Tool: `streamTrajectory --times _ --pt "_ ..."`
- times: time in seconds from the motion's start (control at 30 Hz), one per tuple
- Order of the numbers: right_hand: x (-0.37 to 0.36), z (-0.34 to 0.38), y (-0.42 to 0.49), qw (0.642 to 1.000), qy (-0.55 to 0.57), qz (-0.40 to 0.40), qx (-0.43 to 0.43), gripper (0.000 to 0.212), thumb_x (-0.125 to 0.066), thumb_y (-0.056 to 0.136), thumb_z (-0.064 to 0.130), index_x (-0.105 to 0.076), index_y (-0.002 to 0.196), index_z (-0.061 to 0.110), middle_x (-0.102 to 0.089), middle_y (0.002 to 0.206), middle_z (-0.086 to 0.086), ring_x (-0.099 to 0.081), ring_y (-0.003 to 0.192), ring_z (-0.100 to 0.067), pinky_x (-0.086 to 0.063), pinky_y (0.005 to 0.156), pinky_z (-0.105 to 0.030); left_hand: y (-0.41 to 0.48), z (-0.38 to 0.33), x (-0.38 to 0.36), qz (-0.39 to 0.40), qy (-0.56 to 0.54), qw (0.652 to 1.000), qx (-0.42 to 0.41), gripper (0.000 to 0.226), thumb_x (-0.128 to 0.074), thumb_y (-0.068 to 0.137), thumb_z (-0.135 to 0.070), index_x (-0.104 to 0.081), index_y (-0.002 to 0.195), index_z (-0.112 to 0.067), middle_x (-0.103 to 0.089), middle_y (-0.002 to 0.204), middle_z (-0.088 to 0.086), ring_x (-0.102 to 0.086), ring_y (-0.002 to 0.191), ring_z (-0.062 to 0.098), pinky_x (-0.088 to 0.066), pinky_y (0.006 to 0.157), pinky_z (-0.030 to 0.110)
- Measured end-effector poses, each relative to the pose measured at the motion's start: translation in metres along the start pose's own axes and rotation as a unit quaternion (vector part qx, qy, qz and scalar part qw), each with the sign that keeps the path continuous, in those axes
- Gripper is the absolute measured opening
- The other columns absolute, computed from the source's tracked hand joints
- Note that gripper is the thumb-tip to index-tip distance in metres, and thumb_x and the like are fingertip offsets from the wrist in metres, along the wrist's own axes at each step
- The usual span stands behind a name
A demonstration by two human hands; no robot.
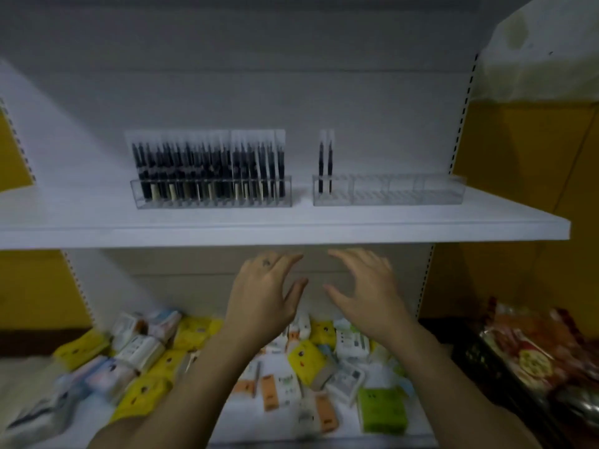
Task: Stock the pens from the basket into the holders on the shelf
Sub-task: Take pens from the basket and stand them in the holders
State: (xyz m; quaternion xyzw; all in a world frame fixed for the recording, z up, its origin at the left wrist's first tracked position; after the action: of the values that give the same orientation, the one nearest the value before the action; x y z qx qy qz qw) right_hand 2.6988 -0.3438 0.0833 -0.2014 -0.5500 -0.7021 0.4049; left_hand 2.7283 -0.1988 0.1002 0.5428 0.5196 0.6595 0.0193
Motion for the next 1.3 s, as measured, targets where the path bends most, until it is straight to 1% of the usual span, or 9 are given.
streamTrajectory --times 0.1,0.23,0.37,0.53,0.83,0.97,1.07,1.13,1.3 --pt "-0.041 -0.015 -0.033 0.997 -0.027 0.067 -0.037 0.054 -0.060 0.088 0.046 -0.048 0.138 0.028 -0.050 0.136 0.003 -0.042 0.126 -0.020 -0.026 0.107 -0.035 -0.039 0.002 -0.029 0.045 0.019 0.999 0.009 0.043 -0.056 0.088 -0.043 -0.066 0.120 -0.016 -0.068 0.115 0.002 -0.062 0.107 0.025 -0.048 0.087 0.037" --pt "-0.102 -0.036 -0.081 0.983 -0.027 0.164 -0.074 0.056 -0.058 0.090 0.049 -0.045 0.140 0.029 -0.046 0.139 0.006 -0.039 0.130 -0.018 -0.026 0.108 -0.034 -0.092 0.022 -0.092 0.175 0.029 0.982 0.064 0.055 -0.049 0.091 -0.056 -0.053 0.134 -0.023 -0.056 0.135 -0.004 -0.040 0.135 0.018 -0.030 0.106 0.035" --pt "-0.155 -0.060 -0.129 0.962 -0.026 0.252 -0.106 0.061 -0.060 0.088 0.050 -0.042 0.143 0.029 -0.042 0.145 0.006 -0.038 0.132 -0.018 -0.026 0.107 -0.033 -0.139 0.032 -0.148 0.279 0.044 0.956 0.075 0.065 -0.047 0.087 -0.064 -0.046 0.139 -0.026 -0.048 0.143 -0.004 -0.030 0.140 0.017 -0.022 0.110 0.035" --pt "-0.211 -0.085 -0.186 0.929 -0.023 0.341 -0.142 0.061 -0.063 0.087 0.048 -0.046 0.140 0.026 -0.046 0.142 0.000 -0.044 0.128 -0.023 -0.037 0.103 -0.034 -0.194 0.044 -0.205 0.382 0.022 0.915 0.130 0.069 -0.052 0.083 -0.067 -0.051 0.135 -0.021 -0.050 0.141 0.003 -0.036 0.135 0.023 -0.026 0.109 0.040" --pt "-0.301 -0.095 -0.277 0.844 0.025 0.498 -0.196 0.041 -0.064 0.086 0.039 -0.062 0.120 0.016 -0.063 0.117 -0.006 -0.058 0.110 -0.026 -0.047 0.092 -0.033 -0.323 0.053 -0.294 0.561 -0.070 0.779 0.271 0.051 -0.056 0.087 -0.053 -0.055 0.126 -0.020 -0.057 0.131 0.004 -0.051 0.123 0.026 -0.041 0.102 0.040" --pt "-0.333 -0.101 -0.316 0.794 0.051 0.569 -0.206 0.025 -0.067 0.084 0.033 -0.066 0.104 0.018 -0.066 0.104 -0.003 -0.061 0.095 -0.021 -0.047 0.077 -0.029 -0.385 0.054 -0.327 0.613 -0.103 0.717 0.315 0.043 -0.049 0.092 -0.044 -0.059 0.120 -0.014 -0.062 0.119 0.007 -0.059 0.105 0.025 -0.050 0.092 0.039" --pt "-0.350 -0.109 -0.339 0.764 0.074 0.601 -0.224 0.007 -0.065 0.087 0.024 -0.060 0.081 0.024 -0.056 0.082 0.007 -0.053 0.076 -0.010 -0.042 0.066 -0.025 -0.419 0.051 -0.350 0.630 -0.127 0.693 0.327 0.044 -0.051 0.094 -0.036 -0.051 0.130 -0.010 -0.063 0.108 0.007 -0.057 0.087 0.019 -0.050 0.077 0.031" --pt "-0.359 -0.116 -0.354 0.746 0.082 0.615 -0.242 0.003 -0.061 0.090 0.021 -0.061 0.089 0.018 -0.050 0.076 0.007 -0.049 0.070 -0.009 -0.038 0.062 -0.022 -0.434 0.050 -0.364 0.627 -0.147 0.685 0.341 0.039 -0.052 0.094 -0.033 -0.052 0.127 -0.012 -0.058 0.099 0.002 -0.052 0.080 0.014 -0.045 0.070 0.026" --pt "-0.377 -0.128 -0.398 0.685 0.074 0.669 -0.280 0.022 -0.054 0.096 0.017 -0.064 0.091 -0.001 -0.051 0.085 -0.014 -0.048 0.077 -0.023 -0.040 0.068 -0.027 -0.475 0.039 -0.410 0.655 -0.200 0.615 0.392 0.034 -0.046 0.099 -0.027 -0.058 0.121 -0.004 -0.062 0.114 0.018 -0.058 0.099 0.027 -0.044 0.079 0.030"
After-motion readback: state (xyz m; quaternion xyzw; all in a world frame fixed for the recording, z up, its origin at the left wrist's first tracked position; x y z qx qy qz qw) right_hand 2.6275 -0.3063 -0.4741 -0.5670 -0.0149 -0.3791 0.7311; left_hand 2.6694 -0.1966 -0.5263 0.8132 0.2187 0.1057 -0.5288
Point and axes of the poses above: each hand's wrist, its own y-axis towards the middle knuckle, its own x-axis out of the back of the hand, z = x × y, the point moved 10 cm from there along y, towards the middle knuckle
